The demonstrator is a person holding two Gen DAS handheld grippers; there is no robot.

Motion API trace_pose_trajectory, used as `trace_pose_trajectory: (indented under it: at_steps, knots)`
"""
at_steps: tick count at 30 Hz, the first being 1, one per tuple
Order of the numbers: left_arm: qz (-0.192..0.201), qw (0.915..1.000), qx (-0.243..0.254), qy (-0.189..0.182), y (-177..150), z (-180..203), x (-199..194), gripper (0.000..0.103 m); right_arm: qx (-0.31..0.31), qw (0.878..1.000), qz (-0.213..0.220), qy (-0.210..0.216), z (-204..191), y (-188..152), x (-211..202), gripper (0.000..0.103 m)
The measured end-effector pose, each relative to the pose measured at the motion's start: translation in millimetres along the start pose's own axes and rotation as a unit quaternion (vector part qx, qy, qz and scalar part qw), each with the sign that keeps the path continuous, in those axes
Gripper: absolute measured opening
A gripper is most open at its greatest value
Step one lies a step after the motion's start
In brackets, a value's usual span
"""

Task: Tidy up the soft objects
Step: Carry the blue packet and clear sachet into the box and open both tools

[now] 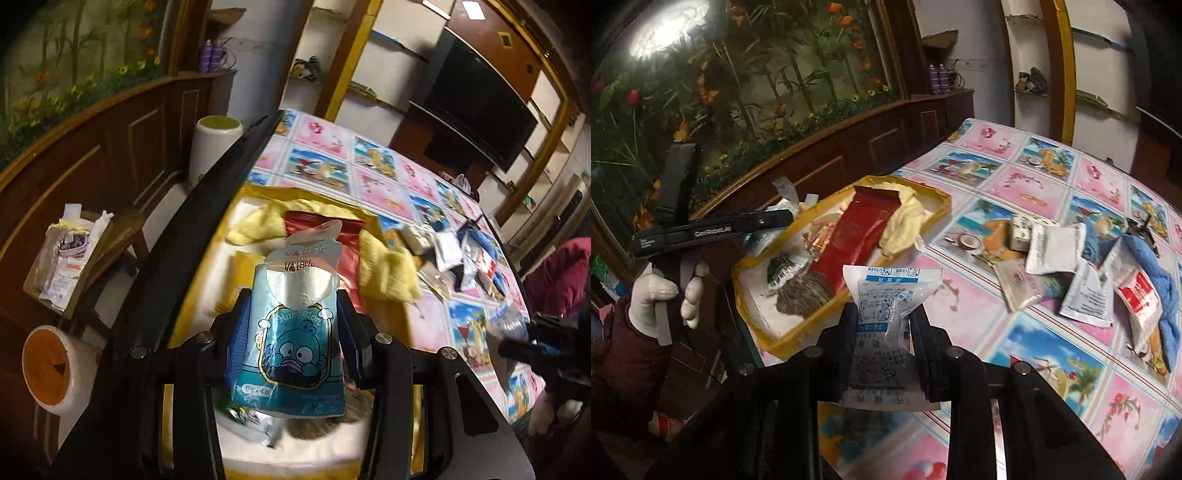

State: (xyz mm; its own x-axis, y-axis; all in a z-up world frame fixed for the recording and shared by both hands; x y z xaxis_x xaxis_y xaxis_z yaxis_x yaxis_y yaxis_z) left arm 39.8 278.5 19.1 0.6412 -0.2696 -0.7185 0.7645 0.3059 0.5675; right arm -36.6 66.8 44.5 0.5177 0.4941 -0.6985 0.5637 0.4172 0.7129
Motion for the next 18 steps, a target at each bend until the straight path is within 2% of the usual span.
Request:
trace_pose_trajectory:
  at_steps: [9,10,12,18]
  knots:
    - [-0.034,0.9983,-0.026,0.04,14.1,-32.3,51.2,0.046,0.007,0.998,-0.014,0.059,-33.5,46.0,60.3,0.028]
    - [-0.034,0.9984,-0.033,0.033,15.0,-34.2,53.0,0.047,0.007,0.998,-0.018,0.065,-38.3,47.9,66.4,0.028]
    - [-0.037,0.9984,-0.041,0.012,17.3,-35.0,53.0,0.054,0.01,0.996,-0.025,0.08,-46.7,50.6,77.9,0.028]
    - [-0.05,0.9952,-0.076,-0.035,20.3,-36.5,44.9,0.057,0.0,0.992,-0.035,0.118,-73.2,56.2,102.3,0.028]
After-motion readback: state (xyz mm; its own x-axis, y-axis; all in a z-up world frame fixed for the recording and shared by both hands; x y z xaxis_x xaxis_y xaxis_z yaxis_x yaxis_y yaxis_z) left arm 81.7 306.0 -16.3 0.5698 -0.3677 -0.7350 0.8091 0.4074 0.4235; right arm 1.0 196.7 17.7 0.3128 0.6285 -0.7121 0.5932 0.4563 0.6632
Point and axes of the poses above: each gripper's, at about its wrist camera, not at the fingertips, and x roughly the way its jaws point, z to its right, y to its top, the point moved 8 cm from there along x, roughly the way its jaws point, and after that the axes turned 12 degrees about -x, right-handed, at the moved point
